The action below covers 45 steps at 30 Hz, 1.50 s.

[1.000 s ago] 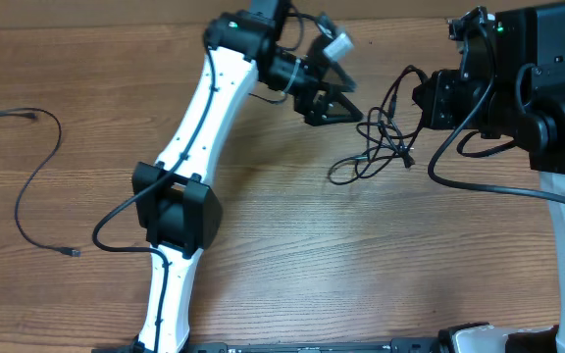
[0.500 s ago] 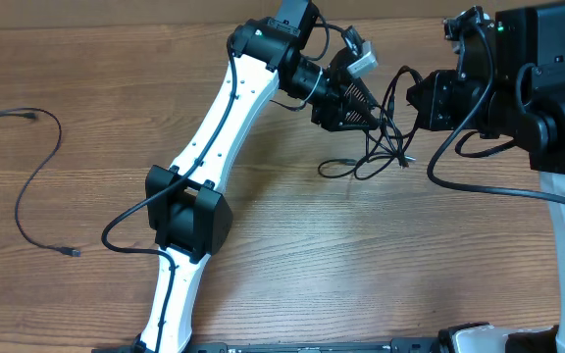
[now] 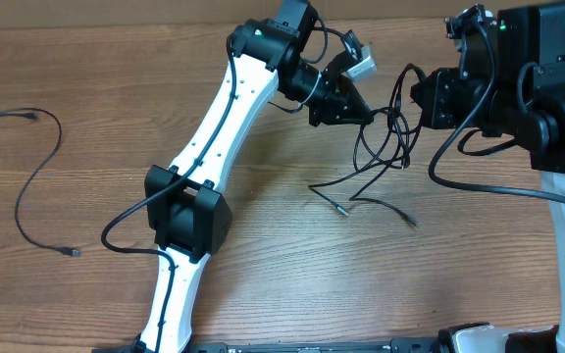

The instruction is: Untangle cables

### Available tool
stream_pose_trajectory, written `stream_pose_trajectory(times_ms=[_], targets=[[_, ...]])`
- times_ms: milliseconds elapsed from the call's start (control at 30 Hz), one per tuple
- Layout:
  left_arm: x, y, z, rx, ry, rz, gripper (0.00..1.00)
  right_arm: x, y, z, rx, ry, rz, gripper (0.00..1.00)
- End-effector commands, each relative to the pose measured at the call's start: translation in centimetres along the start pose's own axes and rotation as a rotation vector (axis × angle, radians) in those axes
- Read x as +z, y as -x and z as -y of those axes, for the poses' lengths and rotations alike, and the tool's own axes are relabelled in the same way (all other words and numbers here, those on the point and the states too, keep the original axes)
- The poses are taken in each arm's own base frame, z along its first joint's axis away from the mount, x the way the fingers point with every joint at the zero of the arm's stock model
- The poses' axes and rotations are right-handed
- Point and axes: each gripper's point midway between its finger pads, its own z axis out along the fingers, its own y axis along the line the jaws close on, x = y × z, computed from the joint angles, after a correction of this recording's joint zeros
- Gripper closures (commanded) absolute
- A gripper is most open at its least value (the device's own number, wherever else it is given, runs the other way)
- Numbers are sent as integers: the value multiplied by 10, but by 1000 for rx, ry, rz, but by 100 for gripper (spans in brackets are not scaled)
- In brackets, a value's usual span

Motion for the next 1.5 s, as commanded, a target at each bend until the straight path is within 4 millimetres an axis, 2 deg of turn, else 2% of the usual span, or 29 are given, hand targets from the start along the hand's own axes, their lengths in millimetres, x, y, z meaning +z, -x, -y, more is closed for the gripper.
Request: stream_pose_trajectory(times_ms=[0, 133, 300, 500, 633, 867, 1267, 1467], targets=[[-38, 6, -13, -48, 78, 45, 96, -14, 5, 6, -14, -49, 44, 96], [-79, 6, -27, -124, 145, 97, 96, -15, 5, 10, -12, -71, 45, 96], [-154, 4, -36, -209, 268, 189, 96, -15, 6, 14, -12, -93, 48, 96], [-236, -8, -28, -265, 404, 274, 96, -15, 6, 14, -12, -93, 48, 96], [-275, -21, -20, -313, 471, 314, 96, -15, 6, 14, -12, -93, 49, 96], [-320, -47, -15, -409, 541, 362, 96, -15, 7, 13, -8, -92, 54, 96], [-367, -82, -9, -496, 621, 411, 96, -15, 8, 13, -9, -91, 57, 96], [-409, -122, -1, -604, 742, 422, 96, -15, 9, 13, -9, -91, 60, 96]])
